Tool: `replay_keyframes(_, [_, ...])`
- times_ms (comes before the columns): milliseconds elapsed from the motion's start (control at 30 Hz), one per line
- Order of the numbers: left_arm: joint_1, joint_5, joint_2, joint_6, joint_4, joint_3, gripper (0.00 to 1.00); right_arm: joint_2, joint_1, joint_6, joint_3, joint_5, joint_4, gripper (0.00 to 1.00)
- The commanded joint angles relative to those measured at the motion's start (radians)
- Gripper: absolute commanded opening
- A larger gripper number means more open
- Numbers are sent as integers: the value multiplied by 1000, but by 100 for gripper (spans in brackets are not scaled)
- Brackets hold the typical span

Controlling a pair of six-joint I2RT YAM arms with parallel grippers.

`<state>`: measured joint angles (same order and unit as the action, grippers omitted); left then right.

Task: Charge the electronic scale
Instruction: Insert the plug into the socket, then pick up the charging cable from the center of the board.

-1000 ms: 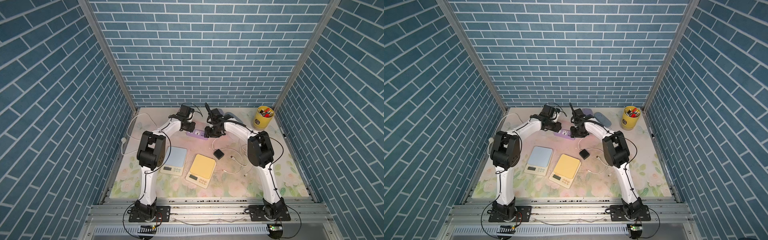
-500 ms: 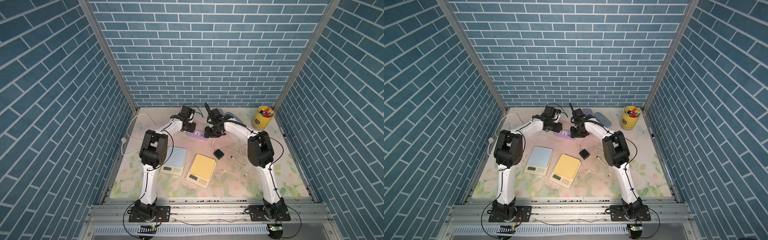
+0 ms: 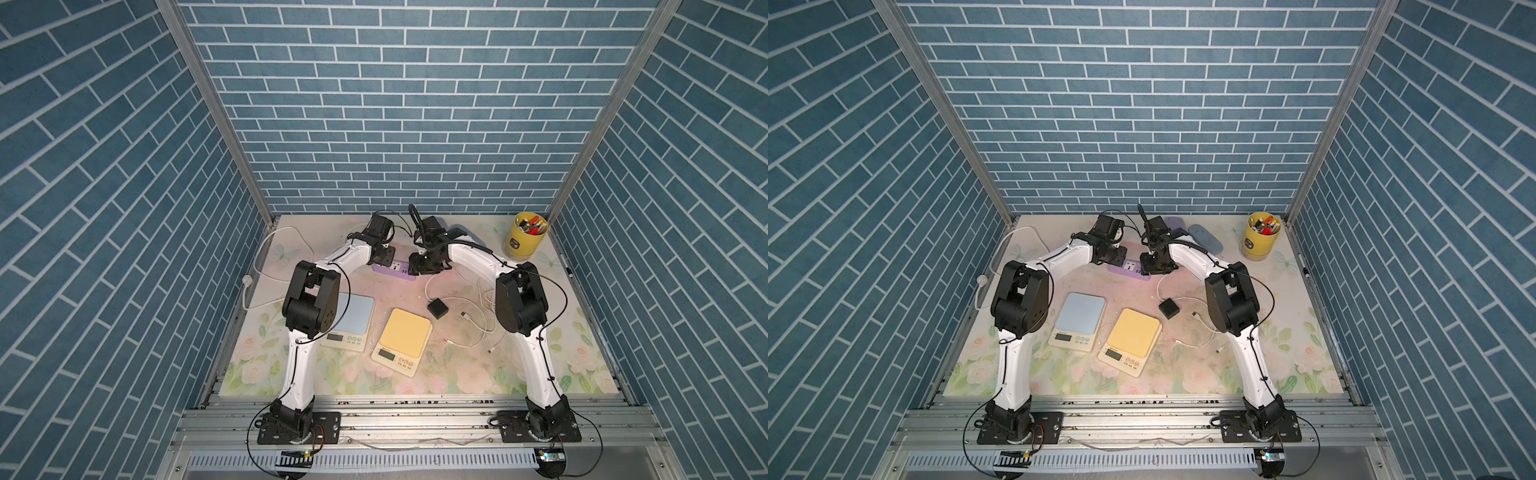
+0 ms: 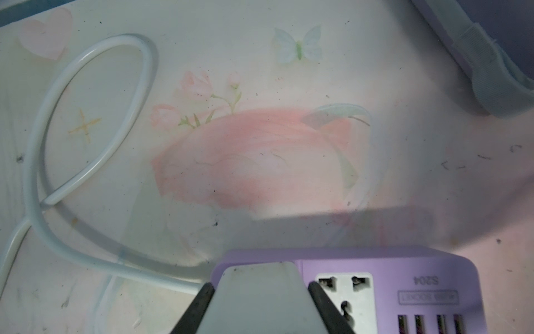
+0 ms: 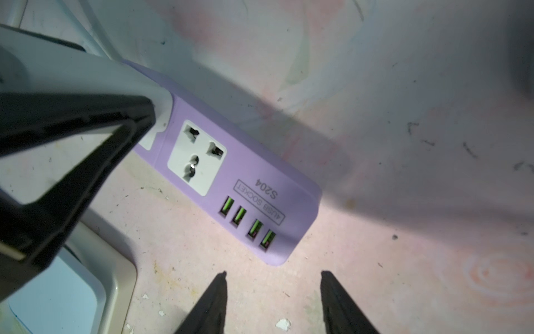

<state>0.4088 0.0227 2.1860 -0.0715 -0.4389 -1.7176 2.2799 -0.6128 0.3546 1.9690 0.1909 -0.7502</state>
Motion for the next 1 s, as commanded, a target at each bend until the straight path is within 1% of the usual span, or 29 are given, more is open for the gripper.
replay_keyframes(0, [6,63,27,-15,-117,48,34,-48,-4,-62,35,-65,-50,56])
replay_keyframes(67, [6,77,9,0,-115,43,45,-97,-4,-80,29,-97,-47,58])
replay_keyframes(133, [7,83,-9,15,-119,31,53,-167,-4,-97,11,-145,-42,59])
replay_keyframes(267, [4,80,-42,37,-135,-2,62,-289,-4,-112,-54,-206,-31,61])
replay_keyframes(400, [1,57,-93,54,-128,-4,73,-416,-1,-112,-166,-259,-38,63])
replay_keyframes(500, [-2,29,-136,66,-118,7,78,-506,4,-117,-277,-293,-79,61])
replay_keyframes(667, [-7,-2,-201,77,-119,20,83,-623,12,-74,-500,-322,-172,60])
replay_keyframes(767, [-6,-31,-241,78,-114,35,84,-667,13,-29,-612,-295,-194,59])
replay_keyframes(800, [-5,-49,-257,81,-109,46,83,-680,13,0,-646,-306,-203,59])
replay_keyframes(867, [2,-103,-295,99,-79,80,81,-732,14,66,-713,-335,-195,58])
replay_keyframes(967, [23,-260,-349,130,52,177,76,-857,57,200,-823,-362,-144,56])
